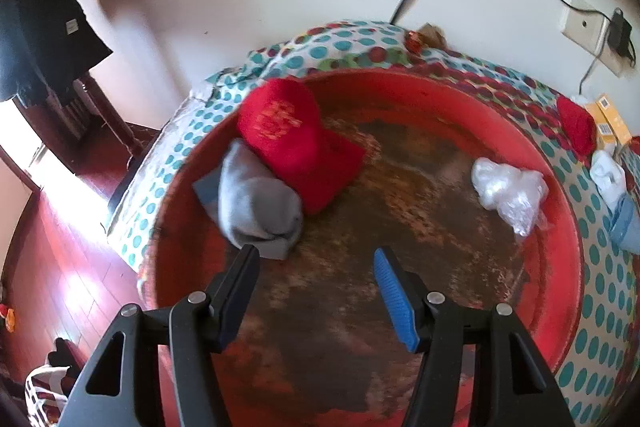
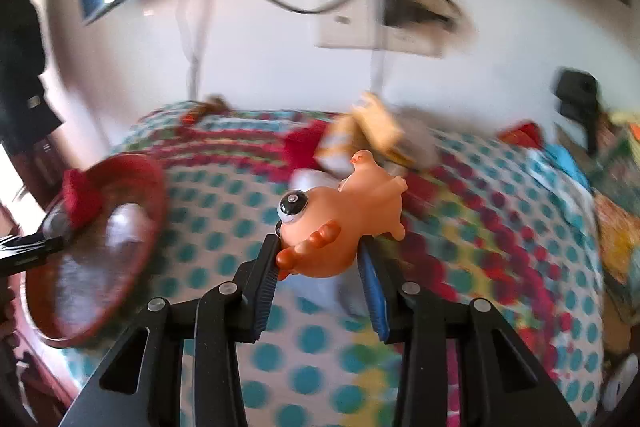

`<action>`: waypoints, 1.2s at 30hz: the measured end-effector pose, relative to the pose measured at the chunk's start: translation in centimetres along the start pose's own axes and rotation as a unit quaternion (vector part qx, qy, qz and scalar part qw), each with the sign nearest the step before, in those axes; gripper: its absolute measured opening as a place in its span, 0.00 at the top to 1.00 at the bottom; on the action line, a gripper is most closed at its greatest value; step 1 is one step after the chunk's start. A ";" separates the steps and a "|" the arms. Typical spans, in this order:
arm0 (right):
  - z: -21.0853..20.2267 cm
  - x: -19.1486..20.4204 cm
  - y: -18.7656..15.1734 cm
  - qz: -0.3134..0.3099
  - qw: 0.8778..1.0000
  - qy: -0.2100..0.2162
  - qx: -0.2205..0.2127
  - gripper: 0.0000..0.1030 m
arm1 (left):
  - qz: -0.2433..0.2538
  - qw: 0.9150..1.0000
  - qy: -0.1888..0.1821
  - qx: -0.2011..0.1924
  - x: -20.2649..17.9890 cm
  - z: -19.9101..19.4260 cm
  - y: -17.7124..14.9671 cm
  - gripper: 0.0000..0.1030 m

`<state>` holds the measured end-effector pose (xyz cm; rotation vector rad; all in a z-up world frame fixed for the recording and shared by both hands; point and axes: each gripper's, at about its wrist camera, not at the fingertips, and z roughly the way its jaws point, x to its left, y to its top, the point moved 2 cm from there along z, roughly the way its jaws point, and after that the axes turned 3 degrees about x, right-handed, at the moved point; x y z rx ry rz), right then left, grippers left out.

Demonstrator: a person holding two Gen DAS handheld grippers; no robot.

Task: Organize objects
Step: 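Carry the orange toy figure into the red basin and open the right gripper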

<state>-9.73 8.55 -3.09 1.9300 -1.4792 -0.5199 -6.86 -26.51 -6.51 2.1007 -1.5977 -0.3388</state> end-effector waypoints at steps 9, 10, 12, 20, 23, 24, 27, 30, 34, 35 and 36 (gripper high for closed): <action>1.7 11.4 1.9 -0.077 0.993 0.091 0.004 0.65 | -0.039 0.999 -0.001 0.007 3.6 0.7 0.3 0.40; 2.2 12.8 2.0 -0.088 0.991 0.099 0.008 0.65 | -0.041 0.999 -0.003 0.007 3.8 0.7 0.3 0.41; 3.1 15.1 2.1 -0.107 0.988 0.107 0.013 0.65 | -0.044 0.999 -0.008 0.010 4.2 0.8 0.2 0.41; 8.0 22.1 3.1 -0.171 0.977 0.121 0.043 0.65 | -0.043 0.999 -0.010 0.010 4.6 1.1 0.1 0.40; 10.0 23.6 3.2 -0.188 0.973 0.118 0.057 0.65 | -0.040 0.999 -0.017 0.013 4.5 1.4 0.0 0.40; 10.3 23.9 3.2 -0.192 0.972 0.117 0.061 0.65 | -0.039 0.999 -0.016 0.015 4.4 1.6 0.0 0.40; 11.6 24.5 3.0 -0.203 0.970 0.113 0.072 0.65 | -0.035 0.999 -0.014 0.017 4.3 1.8 0.0 0.40; 12.6 24.6 2.8 -0.206 0.969 0.111 0.085 0.65 | -0.036 0.999 -0.016 0.019 4.2 2.0 -0.1 0.40; 12.8 24.6 3.0 -0.212 0.968 0.106 0.086 0.64 | -0.035 0.999 -0.015 0.023 4.2 2.2 -0.2 0.40; 12.9 24.6 3.0 -0.211 0.968 0.106 0.090 0.63 | -0.035 0.999 -0.015 0.024 4.1 2.3 -0.2 0.40; 13.0 24.5 3.0 -0.208 0.968 0.107 0.094 0.62 | -0.034 0.999 -0.014 0.024 4.1 2.3 -0.2 0.40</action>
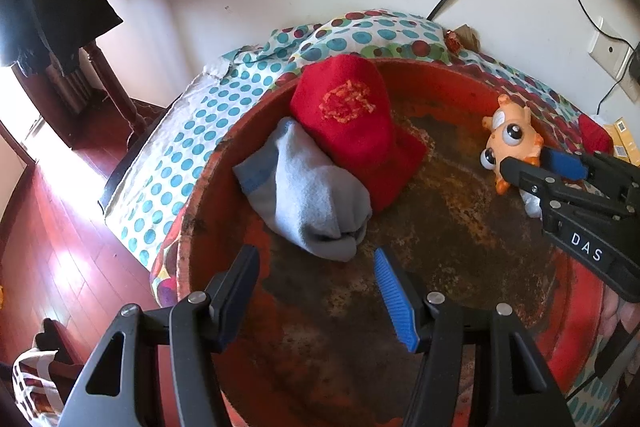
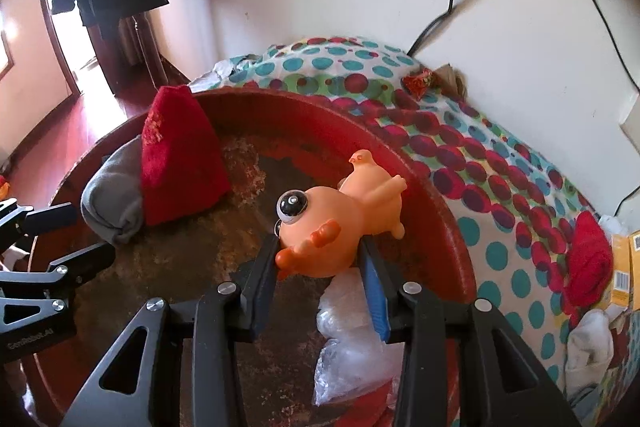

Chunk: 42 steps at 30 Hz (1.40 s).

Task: Organize objects
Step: 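Carry the orange toy figure into the red basin and open the right gripper, then grasp the grey sock from the pile with the right gripper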

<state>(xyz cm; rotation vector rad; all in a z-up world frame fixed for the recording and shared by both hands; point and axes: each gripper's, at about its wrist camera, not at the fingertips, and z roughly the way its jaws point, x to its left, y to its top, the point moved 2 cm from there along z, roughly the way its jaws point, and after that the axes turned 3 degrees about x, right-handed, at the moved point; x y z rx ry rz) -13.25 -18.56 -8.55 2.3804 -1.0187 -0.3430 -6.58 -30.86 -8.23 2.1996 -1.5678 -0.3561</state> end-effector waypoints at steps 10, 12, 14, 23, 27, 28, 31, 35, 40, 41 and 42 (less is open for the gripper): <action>-3.9 -1.2 -0.9 0.017 0.999 -0.001 -0.032 0.51 | 0.007 1.000 0.003 -0.002 -0.4 0.0 0.0 0.40; -5.4 -2.7 -2.0 0.034 0.998 -0.008 -0.043 0.51 | 0.011 1.000 0.004 -0.004 -0.7 -0.1 -0.1 0.40; -6.8 -4.7 -3.5 0.057 0.997 -0.018 -0.048 0.49 | 0.015 1.000 0.003 -0.006 -0.9 -0.3 0.0 0.40; -10.5 -15.6 -12.3 0.157 0.980 -0.117 -0.033 0.36 | 0.042 0.999 0.002 -0.010 -3.1 -0.6 -0.3 0.40; -10.3 -19.0 -15.1 0.184 0.975 -0.120 -0.020 0.28 | 0.065 0.998 0.002 -0.014 -4.6 -0.6 -0.7 0.40; -9.9 -19.2 -15.4 0.184 0.976 -0.118 -0.018 0.26 | 0.071 0.997 0.000 -0.015 -5.0 -0.6 -0.7 0.41; -9.1 -19.5 -15.9 0.184 0.975 -0.121 -0.019 0.26 | 0.083 0.996 -0.012 -0.018 -5.9 -0.7 -0.9 0.41; -8.0 -20.3 -16.4 0.200 0.975 -0.096 -0.026 0.56 | 0.090 0.996 -0.026 -0.012 -6.9 -0.5 -1.2 0.40; -9.0 -20.6 -17.1 0.188 0.977 -0.092 -0.036 0.69 | 0.087 0.996 -0.015 -0.012 -7.9 -1.2 -1.5 0.40; -9.6 -20.9 -17.4 0.188 0.977 -0.093 -0.041 0.69 | 0.083 0.996 -0.019 -0.013 -8.1 -1.6 -1.5 0.40; -10.1 -21.3 -17.8 0.192 0.975 -0.098 -0.047 0.69 | 0.079 0.996 -0.028 -0.013 -8.4 -2.1 -1.5 0.41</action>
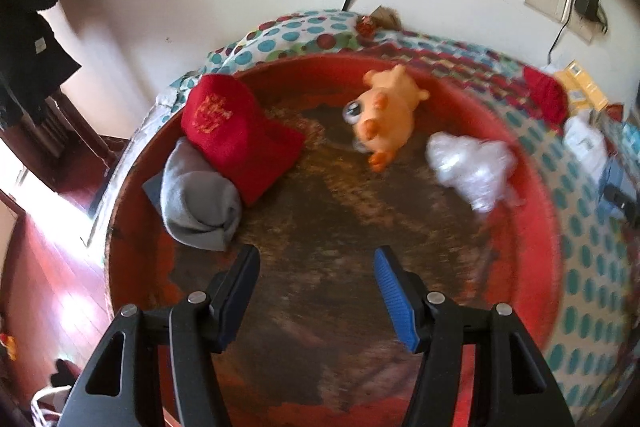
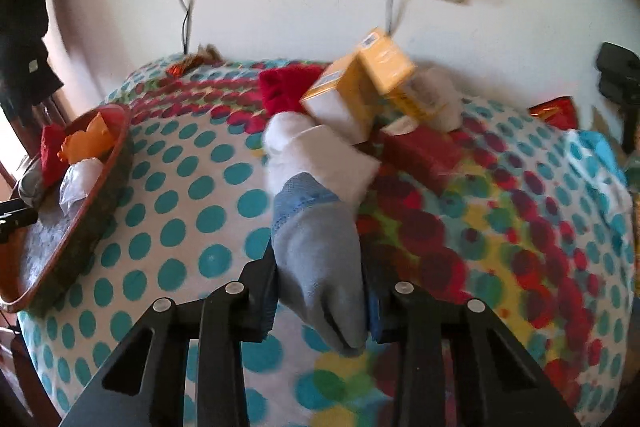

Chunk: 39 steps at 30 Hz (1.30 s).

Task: Organize objects
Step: 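Grasp the grey sock from the pile with the right gripper, then grasp the white sock with the left gripper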

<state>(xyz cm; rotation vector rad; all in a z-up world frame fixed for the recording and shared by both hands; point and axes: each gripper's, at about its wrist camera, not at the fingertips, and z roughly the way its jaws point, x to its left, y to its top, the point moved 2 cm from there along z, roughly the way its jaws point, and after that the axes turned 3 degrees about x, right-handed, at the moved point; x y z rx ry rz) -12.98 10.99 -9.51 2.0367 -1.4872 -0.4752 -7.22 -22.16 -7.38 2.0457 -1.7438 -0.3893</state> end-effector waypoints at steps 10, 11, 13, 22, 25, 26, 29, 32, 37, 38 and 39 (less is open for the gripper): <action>-2.2 -8.6 -2.1 0.025 0.996 -0.082 -0.010 0.69 | 0.055 0.997 -0.057 0.008 -10.3 -3.5 2.4 0.41; -2.3 -9.1 -2.1 0.037 0.997 -0.073 -0.014 0.69 | 0.061 0.996 -0.066 0.010 -12.0 -3.6 2.7 0.41; -2.2 -9.8 -2.1 0.044 0.996 -0.072 -0.010 0.68 | 0.074 0.993 -0.088 0.010 -15.2 -3.9 3.4 0.41; -1.3 -11.6 -2.5 0.088 0.996 -0.017 0.010 0.66 | 0.007 0.984 -0.173 0.051 -26.7 0.1 8.0 0.40; -1.3 -11.6 -2.5 0.090 0.996 -0.014 0.010 0.65 | -0.027 0.983 -0.172 0.053 -27.9 1.7 9.3 0.40; -1.3 -11.5 -2.5 0.089 0.996 -0.015 0.010 0.65 | -0.034 0.984 -0.166 0.053 -28.1 2.1 9.7 0.40; -1.3 -11.7 -2.5 0.094 0.995 -0.008 0.010 0.65 | -0.049 0.986 -0.149 0.055 -28.8 3.8 10.4 0.40; -1.3 -11.9 -2.5 0.101 0.995 0.002 0.010 0.65 | -0.054 0.987 -0.139 0.066 -29.4 5.6 10.7 0.40; -1.2 -12.1 -2.5 0.106 0.994 0.006 0.009 0.64 | -0.054 0.986 -0.145 0.060 -30.4 7.2 10.4 0.40; -1.1 -12.1 -2.5 0.107 0.994 0.007 0.010 0.63 | -0.052 0.986 -0.151 0.051 -30.5 7.2 10.3 0.40; -1.1 -12.1 -2.5 0.108 0.994 0.008 0.010 0.63 | -0.039 0.987 -0.151 0.041 -30.7 7.2 10.1 0.41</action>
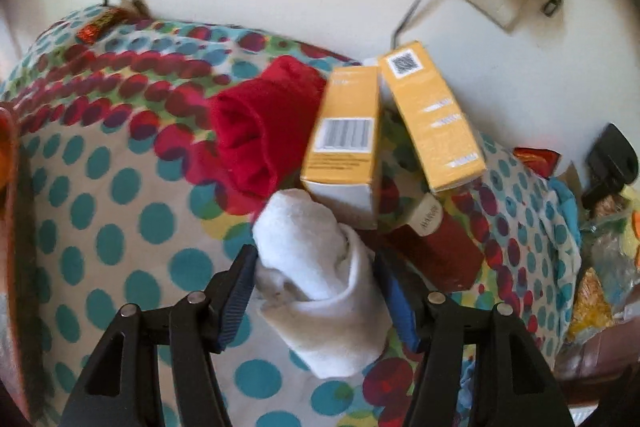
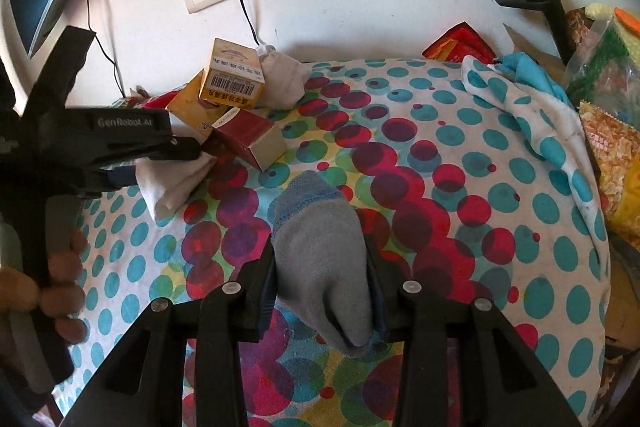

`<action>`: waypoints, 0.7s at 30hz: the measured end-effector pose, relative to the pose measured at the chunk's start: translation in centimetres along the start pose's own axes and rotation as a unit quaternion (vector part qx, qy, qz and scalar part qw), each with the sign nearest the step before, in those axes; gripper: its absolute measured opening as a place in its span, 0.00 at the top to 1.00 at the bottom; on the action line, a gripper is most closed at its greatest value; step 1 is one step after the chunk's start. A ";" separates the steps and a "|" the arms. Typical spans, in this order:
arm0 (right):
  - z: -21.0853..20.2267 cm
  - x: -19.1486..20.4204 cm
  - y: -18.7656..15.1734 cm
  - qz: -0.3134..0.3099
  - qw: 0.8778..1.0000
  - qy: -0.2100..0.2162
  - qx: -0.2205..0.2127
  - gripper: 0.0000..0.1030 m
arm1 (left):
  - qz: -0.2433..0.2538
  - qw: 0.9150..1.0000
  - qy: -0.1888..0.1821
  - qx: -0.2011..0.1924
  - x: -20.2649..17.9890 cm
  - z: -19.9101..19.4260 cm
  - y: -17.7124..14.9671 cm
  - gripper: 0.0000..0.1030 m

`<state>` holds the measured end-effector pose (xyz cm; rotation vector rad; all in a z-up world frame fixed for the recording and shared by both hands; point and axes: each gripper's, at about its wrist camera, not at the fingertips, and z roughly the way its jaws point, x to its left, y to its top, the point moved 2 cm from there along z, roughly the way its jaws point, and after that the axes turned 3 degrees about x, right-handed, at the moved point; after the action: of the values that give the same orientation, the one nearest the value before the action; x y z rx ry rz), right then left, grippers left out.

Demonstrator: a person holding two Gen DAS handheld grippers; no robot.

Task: Organize objects
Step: 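Grasp the white sock with the left gripper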

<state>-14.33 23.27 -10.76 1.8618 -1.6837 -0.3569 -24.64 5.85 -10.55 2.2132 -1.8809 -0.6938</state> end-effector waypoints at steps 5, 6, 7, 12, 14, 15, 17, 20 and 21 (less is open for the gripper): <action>0.1 0.1 0.0 -0.001 1.000 -0.004 0.001 0.63 | 0.056 0.998 -0.007 0.002 -0.6 -0.4 -0.5 0.62; 0.1 0.0 0.0 0.000 1.000 -0.002 0.000 0.63 | 0.062 0.998 -0.008 0.004 -0.5 -0.6 -0.6 0.63; 0.1 0.0 0.0 0.000 1.000 -0.001 0.000 0.63 | 0.065 0.998 -0.013 0.007 -0.4 -0.8 -0.6 0.64; 0.3 0.2 0.0 -0.004 1.000 -0.008 0.001 0.63 | 0.089 0.996 -0.015 0.010 0.5 -2.1 -1.9 0.64; 0.3 0.2 -0.1 -0.004 1.000 -0.010 0.002 0.63 | 0.109 0.994 -0.010 0.008 0.8 -2.8 -2.7 0.64; 0.4 0.2 -0.1 -0.004 1.000 -0.011 0.002 0.63 | 0.116 0.993 -0.006 0.005 1.0 -3.3 -3.1 0.64; 0.4 0.2 -0.1 -0.005 1.000 -0.014 0.002 0.62 | 0.125 0.992 0.002 0.008 1.4 -3.7 -3.7 0.64; 0.5 0.4 -0.1 -0.007 1.000 -0.016 0.002 0.62 | 0.128 0.992 0.010 0.008 2.3 -4.6 -4.5 0.64; 0.5 0.5 -0.1 -0.007 1.000 -0.016 0.003 0.62 | 0.130 0.991 0.014 0.007 2.6 -5.0 -4.7 0.64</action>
<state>-14.47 22.70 -11.10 1.8813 -1.6953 -0.3900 -17.96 3.44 -8.71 1.9227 -2.1137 -0.6004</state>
